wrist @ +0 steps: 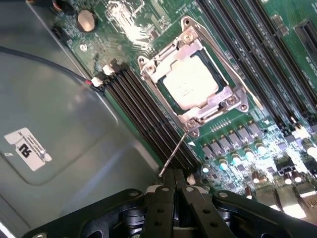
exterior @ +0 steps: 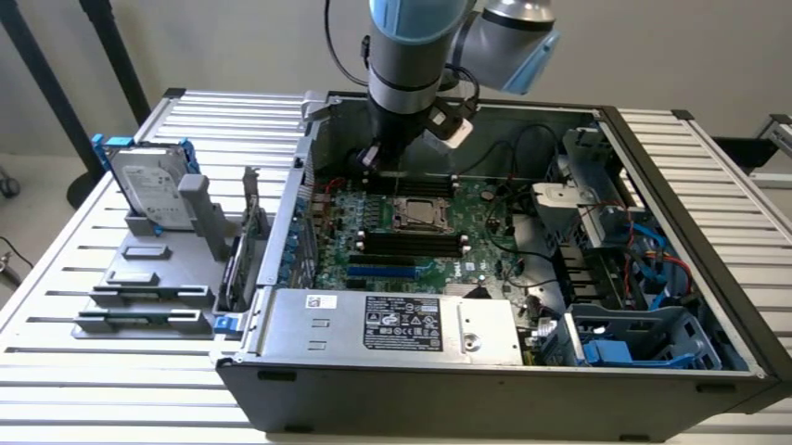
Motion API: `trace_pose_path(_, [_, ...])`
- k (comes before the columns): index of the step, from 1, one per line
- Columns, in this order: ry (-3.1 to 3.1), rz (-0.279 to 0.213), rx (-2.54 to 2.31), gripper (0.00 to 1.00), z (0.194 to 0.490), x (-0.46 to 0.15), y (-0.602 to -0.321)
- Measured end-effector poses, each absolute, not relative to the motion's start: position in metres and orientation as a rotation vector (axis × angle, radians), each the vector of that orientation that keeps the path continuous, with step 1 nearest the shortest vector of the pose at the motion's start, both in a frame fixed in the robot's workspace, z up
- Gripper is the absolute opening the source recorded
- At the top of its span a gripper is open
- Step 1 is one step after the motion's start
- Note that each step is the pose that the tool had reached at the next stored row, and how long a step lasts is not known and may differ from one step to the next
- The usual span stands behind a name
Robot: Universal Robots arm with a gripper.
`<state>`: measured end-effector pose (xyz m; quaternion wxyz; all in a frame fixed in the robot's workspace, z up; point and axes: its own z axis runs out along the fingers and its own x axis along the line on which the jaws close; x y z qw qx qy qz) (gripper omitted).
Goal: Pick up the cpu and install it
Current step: 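Install the first cpu locking lever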
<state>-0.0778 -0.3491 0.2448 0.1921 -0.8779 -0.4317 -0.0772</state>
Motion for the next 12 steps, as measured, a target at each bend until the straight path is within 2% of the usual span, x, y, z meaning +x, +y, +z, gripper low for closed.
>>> trace_pose_path(5, [-1.221, -0.245, -2.469, 0.11, 0.242, -0.072, -0.349])
trace_pose_path(12, [-1.222, -0.247, -2.473, 0.11, 0.230, -0.072, -0.349])
